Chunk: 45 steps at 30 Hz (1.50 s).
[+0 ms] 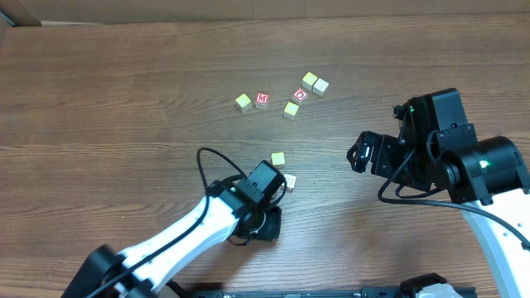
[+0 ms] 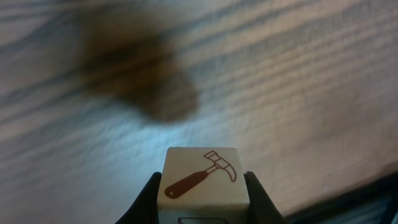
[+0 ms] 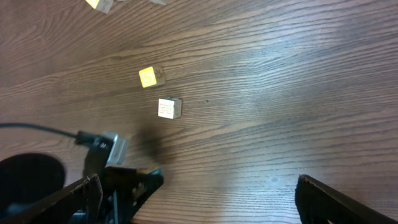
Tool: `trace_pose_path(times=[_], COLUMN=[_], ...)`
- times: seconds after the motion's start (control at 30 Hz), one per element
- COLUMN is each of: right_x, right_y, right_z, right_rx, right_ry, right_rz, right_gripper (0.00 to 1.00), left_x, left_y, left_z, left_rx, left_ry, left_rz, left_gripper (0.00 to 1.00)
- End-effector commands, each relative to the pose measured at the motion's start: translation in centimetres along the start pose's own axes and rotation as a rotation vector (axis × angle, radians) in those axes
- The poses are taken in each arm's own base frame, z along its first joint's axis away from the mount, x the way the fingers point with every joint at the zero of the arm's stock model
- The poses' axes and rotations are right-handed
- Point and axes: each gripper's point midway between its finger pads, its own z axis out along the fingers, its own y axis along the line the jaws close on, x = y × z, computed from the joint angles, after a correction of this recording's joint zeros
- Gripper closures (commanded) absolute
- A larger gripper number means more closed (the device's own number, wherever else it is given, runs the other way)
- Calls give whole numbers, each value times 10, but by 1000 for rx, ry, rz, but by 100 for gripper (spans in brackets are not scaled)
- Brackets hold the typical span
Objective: Flip 3 blocks
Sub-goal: 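Carry the B block toward the near center and set it down, then grasp the blue-edged L block with the left gripper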
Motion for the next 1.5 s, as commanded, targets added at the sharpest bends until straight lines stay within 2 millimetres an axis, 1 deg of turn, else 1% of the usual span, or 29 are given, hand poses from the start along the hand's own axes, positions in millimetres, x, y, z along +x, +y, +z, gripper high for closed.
trace_pose_path(times=[0.0, 0.13, 0.27, 0.47, 0.53, 0.6, 0.73, 0.83, 1.0, 1.07, 1.17, 1.37, 1.43, 1.47], right_x=[-5, -5, -5, -5, -5, -5, -5, -5, -3, -3, -3, -3, -3, -3], right_y=[3, 3, 3, 3, 3, 2, 2, 2, 2, 2, 1, 1, 1, 1], right_z=[-5, -5, -5, -5, -5, -5, -5, -5, -5, -5, -5, -5, -5, -5], right_rx=[-8, -7, -7, -8, -7, -6, -6, -6, -3, -3, -2, -2, -2, -2], right_ry=[-22, -21, -21, -21, -20, -19, -19, -18, -14, -14, -12, -12, -12, -12], right_rz=[-8, -8, -8, -8, -8, -8, -8, -8, -7, -7, -6, -6, -6, -6], right_gripper=[0, 0, 0, 0, 0, 0, 0, 0, 0, 0, 0, 0, 0, 0], left_x=[-4, -8, -5, -7, -7, -7, -8, -9, -13, -17, -26, -50, -59, -63], left_y=[-16, -26, -27, -31, -31, -31, -30, -30, -29, -32, -39, -39, -43, -46], left_z=[18, 31, 43, 45, 45, 45, 45, 46, 45, 42, 33, -3, -15, -19], left_rx=[78, 129, 139, 161, 160, 160, 158, 157, 146, 151, 150, 42, 29, 31], left_ry=[36, 63, 100, 101, 101, 102, 99, 94, 76, 64, 35, -52, -84, -96], left_rz=[-34, -56, -67, -62, -62, -62, -62, -61, -58, -40, -22, -10, 29, 57], left_gripper=[92, 92, 93, 92, 87, 76, 61, 57, 55, 55, 54, 52, 48, 43])
